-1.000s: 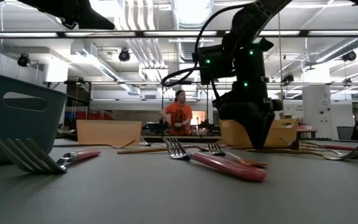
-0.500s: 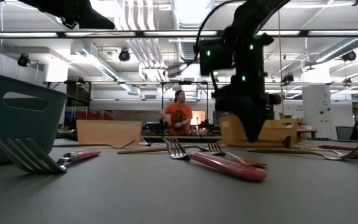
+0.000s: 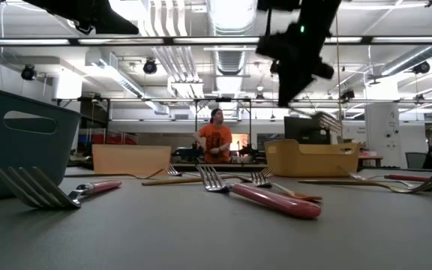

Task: Sort silverware by color (type)
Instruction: Put the gold fork into the yellow bin

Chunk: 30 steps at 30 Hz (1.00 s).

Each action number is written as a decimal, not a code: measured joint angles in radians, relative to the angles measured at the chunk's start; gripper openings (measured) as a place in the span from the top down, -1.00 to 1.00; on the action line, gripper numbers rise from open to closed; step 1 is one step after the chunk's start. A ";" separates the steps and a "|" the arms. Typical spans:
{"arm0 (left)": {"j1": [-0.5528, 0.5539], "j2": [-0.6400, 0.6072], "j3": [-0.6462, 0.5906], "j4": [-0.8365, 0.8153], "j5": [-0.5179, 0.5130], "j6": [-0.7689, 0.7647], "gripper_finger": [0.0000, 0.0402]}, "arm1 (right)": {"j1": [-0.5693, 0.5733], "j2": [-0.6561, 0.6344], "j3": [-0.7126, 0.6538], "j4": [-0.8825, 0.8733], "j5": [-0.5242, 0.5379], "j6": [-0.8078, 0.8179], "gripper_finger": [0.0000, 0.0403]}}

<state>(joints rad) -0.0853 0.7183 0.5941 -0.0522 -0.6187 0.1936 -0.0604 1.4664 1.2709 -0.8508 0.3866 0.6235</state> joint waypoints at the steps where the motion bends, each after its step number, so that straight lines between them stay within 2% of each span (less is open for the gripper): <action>1: 0.000 0.000 0.000 -0.001 0.000 0.000 1.00 | 0.005 -0.023 -0.001 0.028 0.038 -0.019 0.94; 9: 0.000 0.006 0.000 0.005 0.000 0.005 1.00 | 0.022 -0.115 -0.046 0.313 0.381 -0.327 0.94; 15: 0.000 0.009 0.000 0.005 0.000 0.008 1.00 | -0.015 -0.115 -0.135 0.442 0.535 -0.488 0.94; 19: 0.000 0.010 0.000 0.005 0.000 0.009 1.00 | -0.048 -0.127 -0.276 0.607 0.583 -0.494 0.94; 24: 0.000 0.010 0.000 0.006 0.000 0.009 1.00 | -0.118 -0.132 -0.455 0.867 0.593 -0.504 0.94; 30: 0.000 0.011 0.000 0.006 0.000 0.013 1.00 | -0.198 -0.130 -0.585 1.108 0.617 -0.480 0.94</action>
<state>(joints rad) -0.0850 0.7293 0.5941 -0.0463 -0.6186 0.2062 -0.2588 1.3365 0.6854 0.2568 1.0041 0.1432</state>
